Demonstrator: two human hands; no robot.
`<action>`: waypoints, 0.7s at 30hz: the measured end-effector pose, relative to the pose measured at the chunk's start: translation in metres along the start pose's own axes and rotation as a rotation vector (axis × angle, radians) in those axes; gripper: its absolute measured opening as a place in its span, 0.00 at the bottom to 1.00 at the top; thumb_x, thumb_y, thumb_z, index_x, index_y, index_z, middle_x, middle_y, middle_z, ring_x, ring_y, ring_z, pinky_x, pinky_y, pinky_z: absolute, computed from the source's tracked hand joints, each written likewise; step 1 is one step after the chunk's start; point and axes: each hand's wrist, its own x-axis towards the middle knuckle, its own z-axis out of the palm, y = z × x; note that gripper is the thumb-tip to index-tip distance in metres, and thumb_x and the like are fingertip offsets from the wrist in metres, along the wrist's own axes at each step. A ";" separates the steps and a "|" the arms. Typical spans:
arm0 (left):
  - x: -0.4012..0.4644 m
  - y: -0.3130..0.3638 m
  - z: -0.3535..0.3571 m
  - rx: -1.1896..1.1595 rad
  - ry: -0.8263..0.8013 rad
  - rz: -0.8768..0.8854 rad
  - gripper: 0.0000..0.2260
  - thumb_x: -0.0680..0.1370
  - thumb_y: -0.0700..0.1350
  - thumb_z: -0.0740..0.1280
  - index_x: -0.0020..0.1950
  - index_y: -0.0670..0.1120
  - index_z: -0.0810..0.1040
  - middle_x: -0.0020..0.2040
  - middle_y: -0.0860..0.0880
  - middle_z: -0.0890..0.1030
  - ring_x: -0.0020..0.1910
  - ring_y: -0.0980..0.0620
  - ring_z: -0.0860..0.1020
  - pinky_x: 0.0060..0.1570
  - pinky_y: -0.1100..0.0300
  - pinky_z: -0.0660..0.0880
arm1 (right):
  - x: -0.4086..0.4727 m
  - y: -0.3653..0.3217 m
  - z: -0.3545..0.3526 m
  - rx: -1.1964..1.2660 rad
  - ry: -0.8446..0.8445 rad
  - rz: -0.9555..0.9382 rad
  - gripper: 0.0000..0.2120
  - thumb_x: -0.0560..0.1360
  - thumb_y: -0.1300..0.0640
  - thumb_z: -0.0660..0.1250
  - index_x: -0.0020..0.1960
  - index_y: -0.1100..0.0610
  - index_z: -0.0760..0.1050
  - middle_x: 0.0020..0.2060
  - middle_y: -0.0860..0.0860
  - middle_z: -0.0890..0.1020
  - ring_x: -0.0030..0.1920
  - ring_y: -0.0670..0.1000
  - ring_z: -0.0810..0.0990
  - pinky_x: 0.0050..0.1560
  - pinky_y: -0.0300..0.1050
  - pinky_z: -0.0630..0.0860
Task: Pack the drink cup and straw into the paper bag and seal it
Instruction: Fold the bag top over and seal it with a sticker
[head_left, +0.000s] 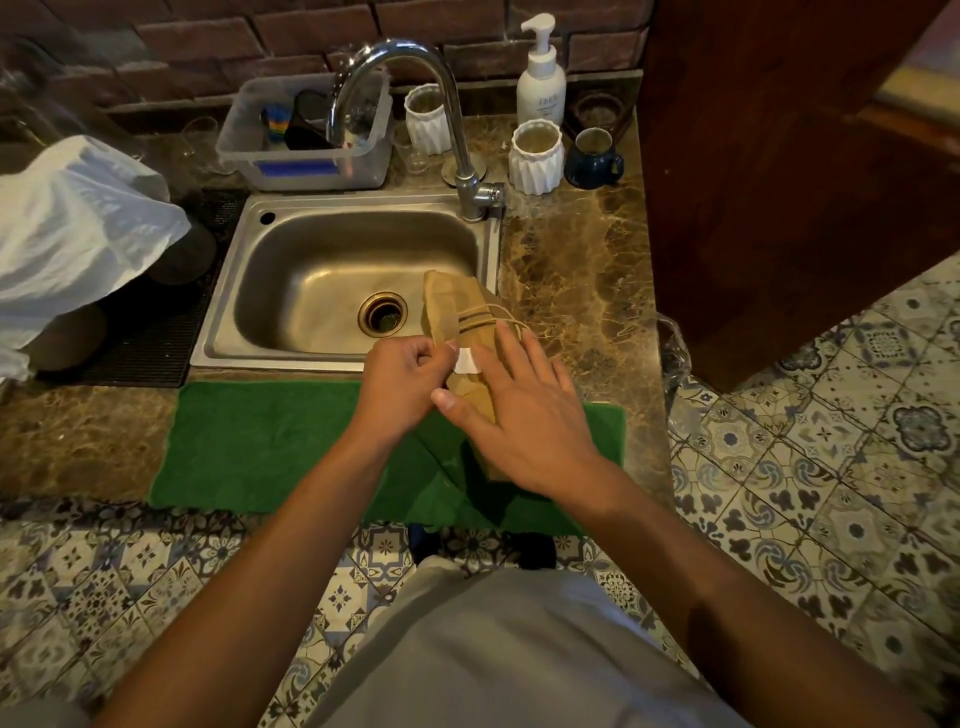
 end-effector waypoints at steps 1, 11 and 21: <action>0.001 -0.001 0.000 0.010 0.004 0.003 0.19 0.81 0.47 0.69 0.32 0.39 0.78 0.27 0.44 0.77 0.28 0.49 0.73 0.32 0.55 0.72 | -0.001 -0.002 0.002 -0.010 0.002 -0.012 0.47 0.74 0.22 0.37 0.85 0.46 0.49 0.85 0.50 0.43 0.84 0.55 0.40 0.82 0.63 0.44; -0.003 -0.012 -0.008 -0.041 -0.033 -0.049 0.17 0.81 0.48 0.68 0.37 0.39 0.81 0.31 0.45 0.80 0.30 0.49 0.76 0.36 0.53 0.74 | -0.001 0.002 0.007 -0.023 -0.010 0.020 0.49 0.70 0.20 0.36 0.84 0.44 0.49 0.85 0.54 0.42 0.84 0.57 0.39 0.81 0.65 0.45; 0.003 -0.003 -0.008 -0.094 -0.106 -0.186 0.09 0.80 0.41 0.68 0.45 0.35 0.81 0.28 0.45 0.82 0.25 0.52 0.80 0.27 0.60 0.76 | -0.008 -0.008 0.010 -0.161 0.155 -0.102 0.31 0.82 0.40 0.48 0.80 0.52 0.65 0.84 0.54 0.53 0.84 0.60 0.48 0.80 0.67 0.51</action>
